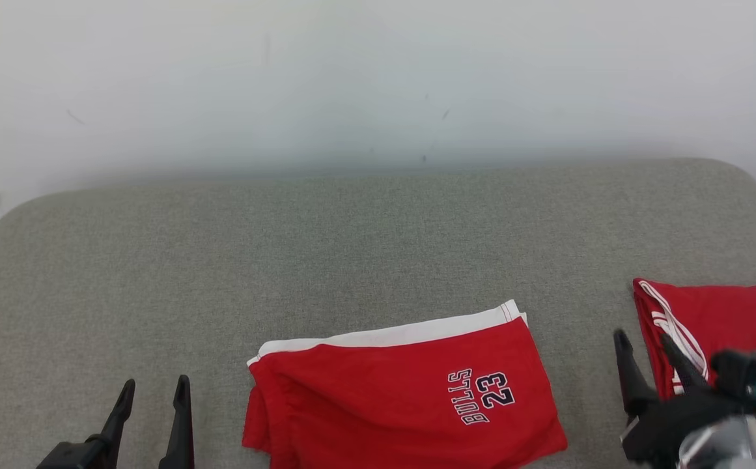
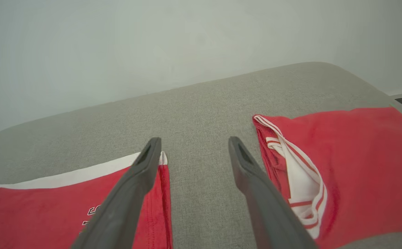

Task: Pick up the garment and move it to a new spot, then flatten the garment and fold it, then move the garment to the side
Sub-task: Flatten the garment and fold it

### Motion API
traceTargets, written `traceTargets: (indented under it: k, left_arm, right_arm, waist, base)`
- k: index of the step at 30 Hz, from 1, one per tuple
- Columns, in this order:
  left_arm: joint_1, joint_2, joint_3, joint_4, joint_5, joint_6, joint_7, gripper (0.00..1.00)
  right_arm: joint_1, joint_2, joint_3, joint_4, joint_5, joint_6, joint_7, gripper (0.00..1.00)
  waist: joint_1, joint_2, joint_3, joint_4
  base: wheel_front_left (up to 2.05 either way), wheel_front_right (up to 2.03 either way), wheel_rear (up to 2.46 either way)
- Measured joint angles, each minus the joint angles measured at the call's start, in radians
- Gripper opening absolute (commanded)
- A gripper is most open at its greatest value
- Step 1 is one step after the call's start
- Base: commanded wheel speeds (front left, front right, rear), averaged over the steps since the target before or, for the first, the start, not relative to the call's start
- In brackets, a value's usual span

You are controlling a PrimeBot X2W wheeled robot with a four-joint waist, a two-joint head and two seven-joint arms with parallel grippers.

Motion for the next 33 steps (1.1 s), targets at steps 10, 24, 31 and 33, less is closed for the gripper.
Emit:
traceTargets:
  k: [10,24,31,33]
  left_arm:
    - [-0.042,-0.015,-0.041,-0.006,0.015,-0.001,0.022,1.00]
    - [-0.058,-0.015,-0.049,0.016,0.016,-0.002,0.031,1.00]
    - [-0.078,-0.017,-0.059,0.027,0.016,-0.011,0.033,1.00]
    - [-0.078,-0.017,-0.057,0.031,0.016,-0.011,0.033,1.00]
  right_arm:
    - [-0.179,-0.014,0.052,0.141,-0.013,-0.040,0.287,1.00]
    - [-0.273,0.026,0.101,0.288,-0.017,-0.046,0.489,1.00]
    - [-0.274,0.024,0.090,0.330,-0.017,-0.054,0.545,0.95]
    - [-0.281,0.028,0.091,0.340,-0.017,-0.054,0.549,0.99]
  waist:
    - [0.0000,0.0000,0.032,0.022]
    - [0.0001,0.0000,0.056,0.067]
    - [0.0000,0.0001,0.060,0.086]
    - [0.0000,0.0001,0.060,0.091]
  base:
    - [0.00,0.00,0.00]
    - [0.00,0.00,0.00]
    - [0.00,0.00,0.00]
    - [0.00,0.00,0.00]
